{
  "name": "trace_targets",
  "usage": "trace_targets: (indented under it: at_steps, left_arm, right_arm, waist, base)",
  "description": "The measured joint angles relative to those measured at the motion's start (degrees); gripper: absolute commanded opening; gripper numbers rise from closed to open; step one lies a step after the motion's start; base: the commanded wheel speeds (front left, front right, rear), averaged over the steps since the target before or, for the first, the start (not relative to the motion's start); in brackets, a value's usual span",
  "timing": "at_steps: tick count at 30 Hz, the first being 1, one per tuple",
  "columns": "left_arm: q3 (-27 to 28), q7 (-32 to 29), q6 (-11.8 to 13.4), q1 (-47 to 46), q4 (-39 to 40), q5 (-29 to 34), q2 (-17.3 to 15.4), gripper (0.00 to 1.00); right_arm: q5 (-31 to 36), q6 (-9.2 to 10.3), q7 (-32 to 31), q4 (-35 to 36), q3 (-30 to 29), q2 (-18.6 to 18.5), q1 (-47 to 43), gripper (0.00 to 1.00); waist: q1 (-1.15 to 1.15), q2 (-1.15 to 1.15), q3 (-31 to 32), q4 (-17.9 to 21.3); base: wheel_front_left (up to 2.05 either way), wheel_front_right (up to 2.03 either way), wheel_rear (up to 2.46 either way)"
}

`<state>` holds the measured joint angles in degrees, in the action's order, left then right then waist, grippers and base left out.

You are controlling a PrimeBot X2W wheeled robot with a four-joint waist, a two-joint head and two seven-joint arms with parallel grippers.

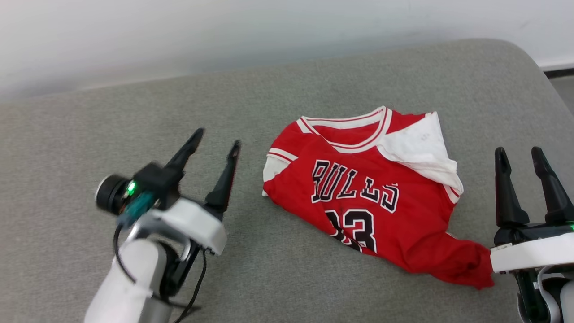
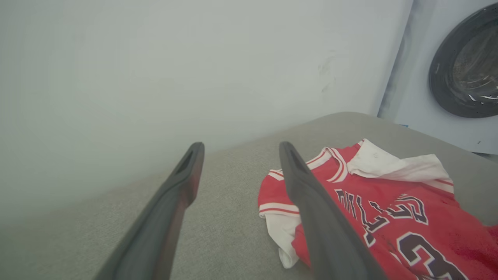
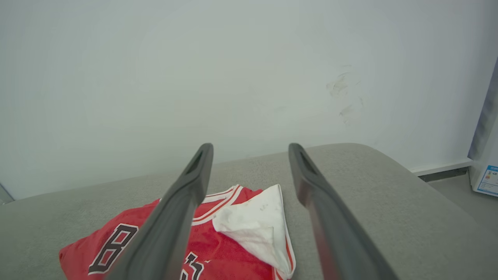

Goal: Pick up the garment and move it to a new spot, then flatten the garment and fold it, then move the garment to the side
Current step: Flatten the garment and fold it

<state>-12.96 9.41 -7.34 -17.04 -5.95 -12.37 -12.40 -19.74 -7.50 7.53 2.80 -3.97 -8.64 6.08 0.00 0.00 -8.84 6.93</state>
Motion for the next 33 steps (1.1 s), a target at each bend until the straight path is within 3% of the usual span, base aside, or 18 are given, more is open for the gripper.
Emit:
trace_targets:
  at_steps: [4, 5, 6, 11, 18, 27, 28, 29, 33]
  left_arm:
    - [-7.95, -13.51, -0.07, -8.64, -0.77, -8.34, -5.06, 1.00]
    - [-13.55, -27.16, -0.07, -15.29, -2.32, -16.25, -8.71, 1.00]
    - [-15.52, -31.84, -0.07, -17.17, -2.65, -18.82, -9.83, 1.00]
    - [-20.08, -47.97, -0.05, -25.69, -5.58, -26.70, -13.26, 1.00]
    - [-23.34, -57.39, -0.07, -30.88, -11.84, -30.73, -12.93, 1.00]
    - [-26.15, -58.80, 0.44, -31.92, -18.61, -29.17, -11.85, 0.99]
    - [-26.51, -59.07, 0.36, -32.07, -18.79, -29.22, -11.91, 0.13]
    - [-26.73, -59.16, 0.31, -32.13, -18.84, -29.43, -11.96, 0.00]
    - [-26.54, -56.64, 0.15, -31.55, -19.54, -30.30, -12.63, 0.00]
  right_arm:
    - [0.12, 0.00, 0.20, 0.70, -0.14, 0.16, 0.42, 1.00]
    - [0.14, 0.00, 0.54, 0.85, 0.05, 0.44, 0.93, 1.00]
    - [0.16, 0.00, 0.60, 0.78, 0.11, 0.52, 1.05, 1.00]
    - [0.91, 0.00, 1.60, -0.36, 1.14, 1.33, 1.70, 1.00]
    - [1.10, 0.00, 3.15, -2.48, 3.31, 2.13, 2.76, 1.00]
    - [1.18, 0.00, 4.57, -4.79, 5.00, 2.66, 3.59, 1.00]
    - [1.34, 0.00, 4.64, -4.92, 5.10, 2.68, 3.66, 1.00]
    - [1.52, 0.00, 4.75, -5.09, 5.14, 2.69, 3.72, 1.00]
    - [1.70, 0.00, 4.88, -5.58, 5.13, 2.70, 4.16, 1.00]
  waist:
    - [0.00, 0.00, -1.83, 1.42]
    - [0.00, 0.00, -3.38, 2.49]
    - [0.00, 0.00, -3.93, 2.85]
    - [0.01, 0.00, -6.62, 4.77]
    - [0.01, 0.00, -9.88, 7.48]
    - [0.00, 0.00, -12.31, 9.32]
    - [0.00, 0.00, -12.44, 9.35]
    - [0.01, 0.00, -12.51, 9.30]
    - [0.01, 0.00, -12.25, 8.72]
  base:
    - [0.00, 0.00, 0.00]
    - [0.00, 0.00, 0.00]
    - [0.00, 0.00, 0.00]
    - [0.00, 0.00, 0.00]
    - [0.00, 0.00, 0.00]
    - [0.00, 0.00, 0.00]
    - [0.00, 0.00, 0.00]
    - [0.00, 0.00, 0.00]
    - [0.00, 0.00, 0.00]
